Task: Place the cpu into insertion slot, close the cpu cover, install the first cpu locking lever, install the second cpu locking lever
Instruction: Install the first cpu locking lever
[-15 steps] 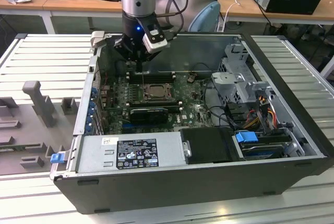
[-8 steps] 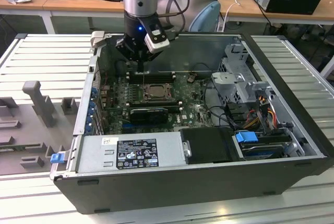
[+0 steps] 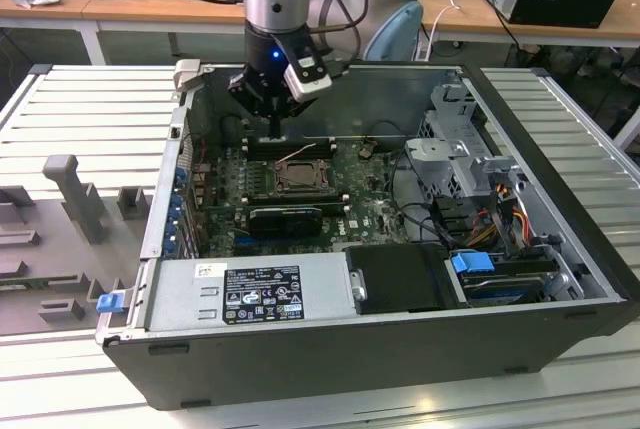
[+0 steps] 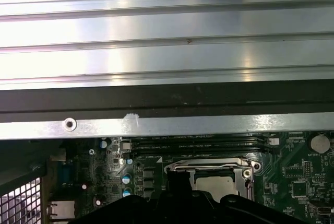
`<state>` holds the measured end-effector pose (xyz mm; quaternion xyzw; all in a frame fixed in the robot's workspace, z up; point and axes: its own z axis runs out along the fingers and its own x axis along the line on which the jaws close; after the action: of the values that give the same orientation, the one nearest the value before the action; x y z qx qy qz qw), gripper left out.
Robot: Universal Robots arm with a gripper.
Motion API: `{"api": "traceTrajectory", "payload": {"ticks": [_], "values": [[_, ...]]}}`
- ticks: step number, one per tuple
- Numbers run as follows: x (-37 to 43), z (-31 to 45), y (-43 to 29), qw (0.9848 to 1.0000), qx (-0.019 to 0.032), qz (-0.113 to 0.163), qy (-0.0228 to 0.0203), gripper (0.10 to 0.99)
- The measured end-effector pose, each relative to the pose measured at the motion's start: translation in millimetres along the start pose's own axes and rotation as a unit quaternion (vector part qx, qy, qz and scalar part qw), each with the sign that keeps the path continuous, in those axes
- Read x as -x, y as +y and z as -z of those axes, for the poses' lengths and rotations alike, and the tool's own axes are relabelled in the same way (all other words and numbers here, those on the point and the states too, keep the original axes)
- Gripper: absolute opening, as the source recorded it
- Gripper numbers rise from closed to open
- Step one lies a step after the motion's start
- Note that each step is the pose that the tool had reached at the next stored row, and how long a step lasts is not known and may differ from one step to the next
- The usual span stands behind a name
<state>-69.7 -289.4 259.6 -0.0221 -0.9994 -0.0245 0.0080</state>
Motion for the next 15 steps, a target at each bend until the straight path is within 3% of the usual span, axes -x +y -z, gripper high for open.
{"api": "traceTrajectory", "payload": {"ticks": [15], "values": [[8.2,0.1,0.4,1.0,0.0,0.0,0.0,0.106]]}}
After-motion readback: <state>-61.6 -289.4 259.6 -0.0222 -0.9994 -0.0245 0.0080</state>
